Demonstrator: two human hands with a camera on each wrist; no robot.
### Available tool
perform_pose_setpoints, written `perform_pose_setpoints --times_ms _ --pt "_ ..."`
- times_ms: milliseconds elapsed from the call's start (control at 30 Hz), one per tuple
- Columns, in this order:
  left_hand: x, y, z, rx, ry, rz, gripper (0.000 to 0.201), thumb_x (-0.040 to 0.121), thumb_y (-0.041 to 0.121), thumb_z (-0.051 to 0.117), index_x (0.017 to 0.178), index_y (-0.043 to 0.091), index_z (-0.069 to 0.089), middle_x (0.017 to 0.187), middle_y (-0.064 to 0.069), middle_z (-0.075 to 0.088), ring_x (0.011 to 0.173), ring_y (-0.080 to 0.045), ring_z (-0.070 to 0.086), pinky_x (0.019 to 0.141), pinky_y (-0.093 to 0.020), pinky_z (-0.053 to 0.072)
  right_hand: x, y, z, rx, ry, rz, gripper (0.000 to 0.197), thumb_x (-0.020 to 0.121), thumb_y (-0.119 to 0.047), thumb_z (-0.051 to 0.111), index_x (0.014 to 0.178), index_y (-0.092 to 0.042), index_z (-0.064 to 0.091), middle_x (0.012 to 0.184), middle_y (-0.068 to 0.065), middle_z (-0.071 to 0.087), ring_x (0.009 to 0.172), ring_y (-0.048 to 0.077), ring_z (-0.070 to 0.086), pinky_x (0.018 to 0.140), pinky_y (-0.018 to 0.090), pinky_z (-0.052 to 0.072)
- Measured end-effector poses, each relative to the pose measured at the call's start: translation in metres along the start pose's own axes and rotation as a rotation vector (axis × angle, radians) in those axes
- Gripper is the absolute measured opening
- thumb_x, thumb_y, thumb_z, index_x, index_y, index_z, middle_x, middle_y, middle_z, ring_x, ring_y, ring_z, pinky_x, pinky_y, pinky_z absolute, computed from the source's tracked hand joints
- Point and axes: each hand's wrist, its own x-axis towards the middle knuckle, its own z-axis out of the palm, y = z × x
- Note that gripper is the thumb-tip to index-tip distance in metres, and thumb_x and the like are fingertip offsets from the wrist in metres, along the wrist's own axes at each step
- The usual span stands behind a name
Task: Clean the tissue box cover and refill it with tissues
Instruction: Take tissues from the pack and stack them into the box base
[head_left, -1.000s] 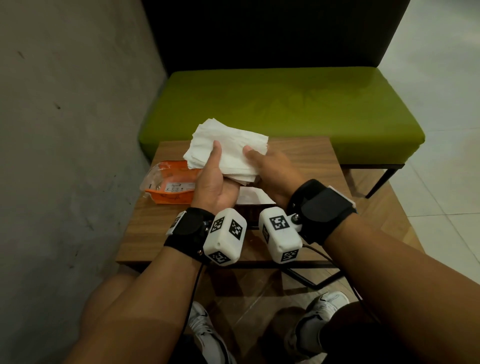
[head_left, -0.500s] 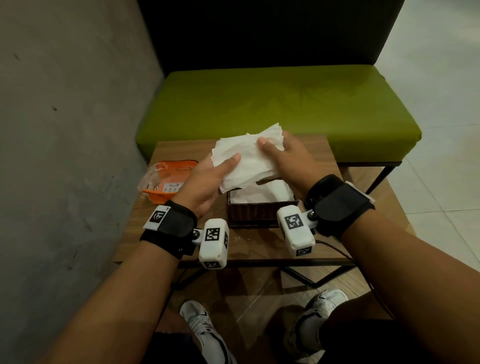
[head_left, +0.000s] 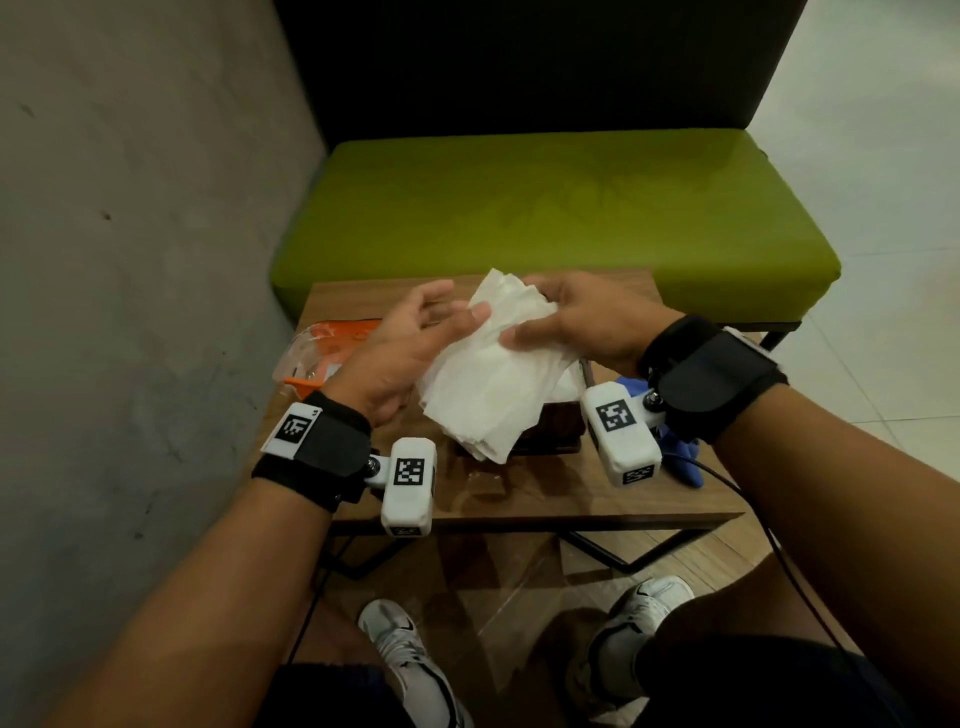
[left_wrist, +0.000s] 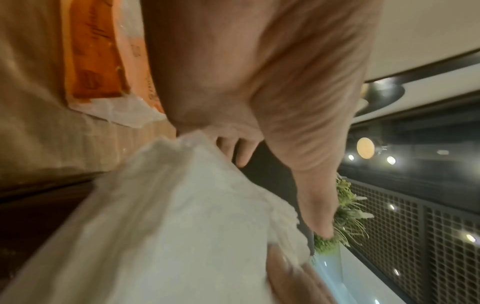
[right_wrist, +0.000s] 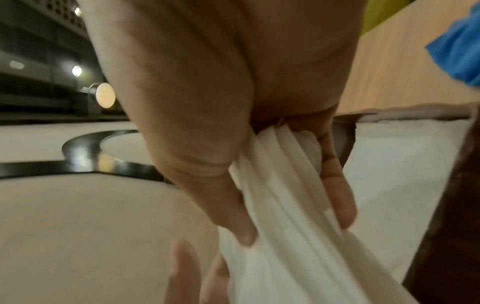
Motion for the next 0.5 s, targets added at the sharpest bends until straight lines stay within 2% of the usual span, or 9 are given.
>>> perform_pose_setpoints --times_ms 67,100,167,267,300,367,433,500 --pt "-0.005 0.005 0.008 0.039 -0.152 -0.015 0.055 0.094 0.025 0.075 0.145 0.014 0.057 0.133 -0.012 0.073 0.117 -0.027 0.074 0.091 -0.037 0.063 0.002 -0.007 0.004 -0.029 -0.007 -0.017 0.036 0.09 -0.009 0.077 0.124 -0.009 0.066 0.11 0.012 0.079 0.099 0.032 0.077 0.088 0.048 0.063" --pt "-0.005 0.006 0.011 0.049 -0.177 -0.01 0.045 0.099 0.021 0.071 0.142 0.012 0.06 0.128 -0.012 0.076 0.115 -0.028 0.075 0.091 -0.039 0.064 0.003 -0.01 0.006 -0.019 0.025 -0.037 0.038 0.089 -0.009 0.078 0.124 -0.009 0.065 0.11 0.013 0.078 0.098 0.032 0.077 0.086 0.048 0.063" --pt "-0.003 0.005 0.014 0.008 -0.135 0.016 0.038 0.104 0.019 0.066 0.14 0.007 0.062 0.126 -0.015 0.076 0.116 -0.03 0.074 0.095 -0.042 0.063 0.006 -0.009 0.009 0.04 0.166 -0.089 0.043 0.088 -0.013 0.08 0.127 -0.01 0.061 0.113 0.014 0.075 0.097 0.032 0.077 0.081 0.047 0.065" --pt "0.006 0.002 0.013 -0.132 0.025 0.072 0.039 0.105 0.018 0.064 0.141 0.004 0.058 0.128 -0.015 0.075 0.121 -0.033 0.072 0.097 -0.047 0.062 0.008 0.002 0.013 0.195 0.426 -0.134 0.051 0.093 -0.036 0.075 0.135 -0.017 0.053 0.125 0.012 0.067 0.101 0.027 0.074 0.072 0.039 0.064" --pt "0.008 0.0 0.013 -0.172 0.062 0.092 0.039 0.106 0.02 0.063 0.142 0.005 0.057 0.129 -0.014 0.075 0.121 -0.033 0.072 0.097 -0.049 0.062 0.007 0.006 0.017 0.238 0.438 -0.117 0.057 0.094 -0.045 0.071 0.139 -0.018 0.05 0.129 0.01 0.065 0.103 0.023 0.074 0.074 0.037 0.063" --pt "0.011 -0.002 0.016 -0.213 0.066 0.117 0.039 0.108 0.023 0.06 0.144 0.009 0.054 0.133 -0.013 0.073 0.123 -0.031 0.071 0.101 -0.051 0.06 0.007 0.014 0.027 0.306 0.341 -0.068 0.065 0.096 -0.058 0.06 0.146 -0.019 0.046 0.132 0.005 0.067 0.108 0.019 0.074 0.086 0.041 0.063" --pt "0.011 -0.004 0.022 -0.178 0.004 0.094 0.039 0.109 0.027 0.057 0.145 0.011 0.055 0.135 -0.012 0.073 0.125 -0.03 0.071 0.105 -0.05 0.057 0.006 0.015 0.037 0.322 0.263 -0.068 0.058 0.102 -0.057 0.051 0.146 -0.019 0.049 0.131 0.001 0.07 0.112 0.017 0.073 0.096 0.043 0.06" --pt "0.009 -0.004 0.027 -0.076 -0.08 0.053 0.041 0.109 0.031 0.057 0.145 0.011 0.057 0.133 -0.011 0.074 0.124 -0.028 0.071 0.108 -0.048 0.055 0.006 0.013 0.042 0.258 0.288 -0.119 0.053 0.106 -0.054 0.043 0.148 -0.022 0.046 0.133 -0.001 0.068 0.118 0.016 0.069 0.102 0.044 0.057"
